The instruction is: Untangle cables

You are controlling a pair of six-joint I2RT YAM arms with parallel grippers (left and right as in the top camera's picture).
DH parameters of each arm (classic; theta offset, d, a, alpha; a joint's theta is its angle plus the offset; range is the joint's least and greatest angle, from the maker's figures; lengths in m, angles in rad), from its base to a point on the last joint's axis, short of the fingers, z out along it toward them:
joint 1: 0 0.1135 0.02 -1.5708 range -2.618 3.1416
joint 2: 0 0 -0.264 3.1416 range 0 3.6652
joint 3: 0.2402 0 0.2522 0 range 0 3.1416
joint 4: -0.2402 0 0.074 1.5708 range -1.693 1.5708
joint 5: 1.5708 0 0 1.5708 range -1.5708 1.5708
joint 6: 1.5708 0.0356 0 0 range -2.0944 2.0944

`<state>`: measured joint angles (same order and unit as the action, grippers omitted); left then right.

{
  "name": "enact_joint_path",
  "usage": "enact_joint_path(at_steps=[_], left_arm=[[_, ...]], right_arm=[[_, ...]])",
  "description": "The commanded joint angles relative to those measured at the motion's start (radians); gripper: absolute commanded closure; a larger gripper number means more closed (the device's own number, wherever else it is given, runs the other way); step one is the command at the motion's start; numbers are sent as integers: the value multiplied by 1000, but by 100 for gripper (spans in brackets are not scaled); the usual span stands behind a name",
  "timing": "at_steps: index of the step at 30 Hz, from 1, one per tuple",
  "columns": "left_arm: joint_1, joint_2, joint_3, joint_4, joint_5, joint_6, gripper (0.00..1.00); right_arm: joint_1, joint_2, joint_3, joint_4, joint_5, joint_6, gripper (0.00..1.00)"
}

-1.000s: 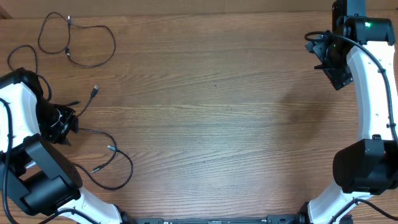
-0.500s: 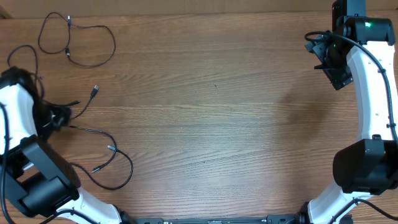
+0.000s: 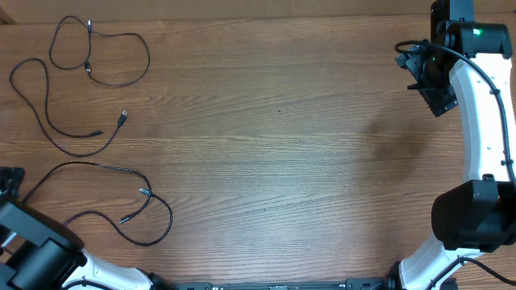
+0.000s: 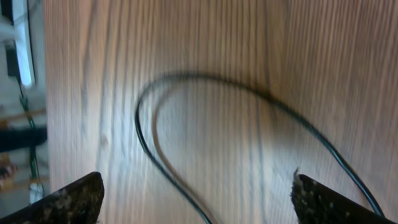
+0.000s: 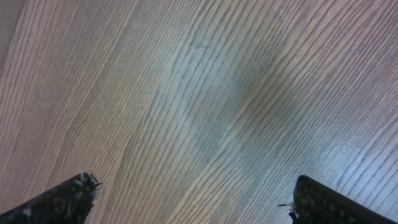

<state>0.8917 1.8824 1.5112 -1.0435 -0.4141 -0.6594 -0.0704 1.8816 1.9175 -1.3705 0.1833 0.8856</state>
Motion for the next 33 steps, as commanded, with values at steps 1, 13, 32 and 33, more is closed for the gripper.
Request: enact_joint_path(at_steps=[1,13,32,33], left_arm=[[43,24,-22,39,-37,233,0],[138,134,-134,193,143,751,7],[288,244,-134,297,423,975,24],[291,244,-134,309,424,978,27]], right_arm=[[1,-7,6,3,11,-4,0],[1,-7,6,3,11,-4,0],[1,-7,6,3,11,-4,0],[1,-7,6,3,11,-4,0]])
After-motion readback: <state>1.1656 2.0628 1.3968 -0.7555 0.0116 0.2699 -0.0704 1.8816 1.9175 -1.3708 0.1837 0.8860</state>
